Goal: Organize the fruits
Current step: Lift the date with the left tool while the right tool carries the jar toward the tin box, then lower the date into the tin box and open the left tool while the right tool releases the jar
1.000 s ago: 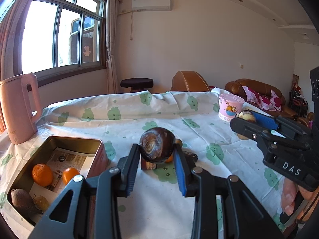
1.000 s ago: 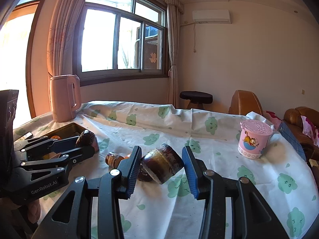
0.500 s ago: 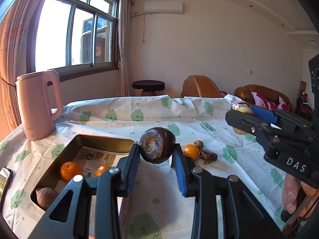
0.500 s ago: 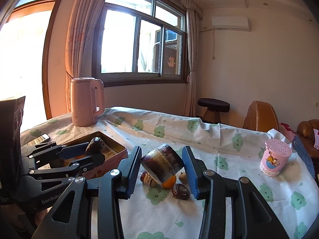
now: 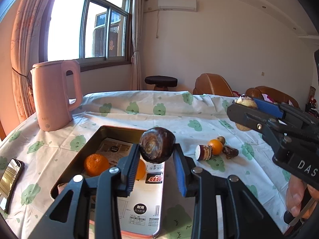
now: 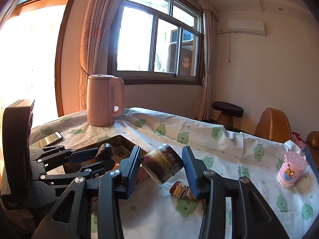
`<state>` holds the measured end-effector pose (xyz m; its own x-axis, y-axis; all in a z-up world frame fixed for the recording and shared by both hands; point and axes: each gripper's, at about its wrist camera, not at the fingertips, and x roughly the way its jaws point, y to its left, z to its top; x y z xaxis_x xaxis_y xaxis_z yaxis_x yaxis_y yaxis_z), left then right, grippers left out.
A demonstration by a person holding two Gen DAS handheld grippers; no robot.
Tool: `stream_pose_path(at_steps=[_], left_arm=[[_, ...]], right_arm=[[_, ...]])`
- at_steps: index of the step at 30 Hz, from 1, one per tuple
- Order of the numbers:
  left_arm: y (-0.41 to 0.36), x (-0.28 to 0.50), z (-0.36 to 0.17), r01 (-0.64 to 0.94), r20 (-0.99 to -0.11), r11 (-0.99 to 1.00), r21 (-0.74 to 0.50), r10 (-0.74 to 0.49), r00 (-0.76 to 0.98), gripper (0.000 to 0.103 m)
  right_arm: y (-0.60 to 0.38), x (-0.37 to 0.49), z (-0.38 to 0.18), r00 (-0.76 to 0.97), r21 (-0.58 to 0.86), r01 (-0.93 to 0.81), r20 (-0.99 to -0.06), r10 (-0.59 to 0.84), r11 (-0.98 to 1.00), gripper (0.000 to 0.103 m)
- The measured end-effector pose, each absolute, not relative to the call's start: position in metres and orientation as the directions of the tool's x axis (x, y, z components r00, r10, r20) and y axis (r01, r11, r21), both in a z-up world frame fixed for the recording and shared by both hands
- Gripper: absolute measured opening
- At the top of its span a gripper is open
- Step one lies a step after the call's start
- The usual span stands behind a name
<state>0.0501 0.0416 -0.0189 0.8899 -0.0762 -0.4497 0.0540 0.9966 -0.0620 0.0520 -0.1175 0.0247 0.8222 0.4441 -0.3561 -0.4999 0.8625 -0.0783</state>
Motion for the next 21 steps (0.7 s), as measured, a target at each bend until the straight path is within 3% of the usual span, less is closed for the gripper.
stream_pose_path(at_steps=[21], left_arm=[[0.088, 0.051, -0.030, -0.048, -0.490, 0.997, -0.065, 0.010, 0.872, 0.036]], right_arm=[[-0.063, 0.060, 0.013, 0.772, -0.088, -0.571, -0.395, 0.498, 0.816, 0.045]])
